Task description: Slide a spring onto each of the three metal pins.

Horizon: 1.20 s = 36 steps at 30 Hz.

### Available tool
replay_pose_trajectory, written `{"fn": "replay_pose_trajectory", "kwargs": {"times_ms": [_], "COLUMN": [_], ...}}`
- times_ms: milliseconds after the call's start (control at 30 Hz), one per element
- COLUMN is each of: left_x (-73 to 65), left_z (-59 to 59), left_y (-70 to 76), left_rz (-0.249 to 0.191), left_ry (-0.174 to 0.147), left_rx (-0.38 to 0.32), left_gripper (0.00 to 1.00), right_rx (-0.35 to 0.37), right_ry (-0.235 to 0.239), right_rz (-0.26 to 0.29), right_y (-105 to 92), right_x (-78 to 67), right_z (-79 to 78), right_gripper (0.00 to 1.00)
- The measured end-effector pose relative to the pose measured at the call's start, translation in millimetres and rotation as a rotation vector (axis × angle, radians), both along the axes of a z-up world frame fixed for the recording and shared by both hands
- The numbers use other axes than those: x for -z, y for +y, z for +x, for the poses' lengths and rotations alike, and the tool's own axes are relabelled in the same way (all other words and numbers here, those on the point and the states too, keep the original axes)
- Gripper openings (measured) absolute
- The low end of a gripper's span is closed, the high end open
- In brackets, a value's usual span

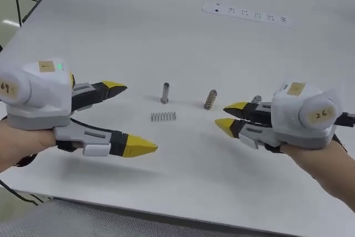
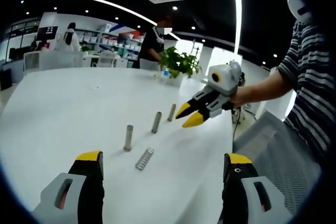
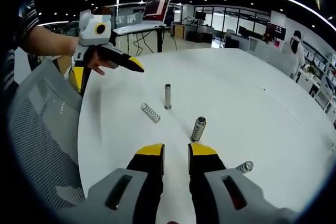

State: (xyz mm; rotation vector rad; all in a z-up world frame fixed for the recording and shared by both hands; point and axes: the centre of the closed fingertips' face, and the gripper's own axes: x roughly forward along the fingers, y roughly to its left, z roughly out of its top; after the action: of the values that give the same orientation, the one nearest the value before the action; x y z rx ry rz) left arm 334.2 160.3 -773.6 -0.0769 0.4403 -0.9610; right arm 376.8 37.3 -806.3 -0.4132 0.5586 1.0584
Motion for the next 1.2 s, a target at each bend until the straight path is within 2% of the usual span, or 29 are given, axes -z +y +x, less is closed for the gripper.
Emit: {"fn": "replay_pose_trajectory", "kwargs": {"times_ms": [367,600,933,1200], "left_x": [0.7,1.2,0.2,2.0], "left_z": [-0.6,-0.4,-2.8,-3.2], "left_y": [1.5,3.3,2.7,4.2], "left_rz": [0.001,0.002,0.0,0.001], "left_ry": [0.003,0.002,0.003,0.004], "left_rx": [0.001,-0.002,0.001,-0.002], "left_gripper": [0.91,0.91,0.91,0.91], "right_rx": [-0.102,-0.22,-0.34,-0.415], "right_ry": [-0.012,-0.031,-0.054,-0.078], "right_rz": [-0.027,-0.054,-0.101,-0.153], "right_y": [24.2,48.6,81.9,96.2], "right_x": [-3.8,-8.2,-4.5,3.4], "right_z": [-0.1,-3.7,-9.3,-11.8], "right_gripper": [0.16,0.15,0.15,0.15]}}
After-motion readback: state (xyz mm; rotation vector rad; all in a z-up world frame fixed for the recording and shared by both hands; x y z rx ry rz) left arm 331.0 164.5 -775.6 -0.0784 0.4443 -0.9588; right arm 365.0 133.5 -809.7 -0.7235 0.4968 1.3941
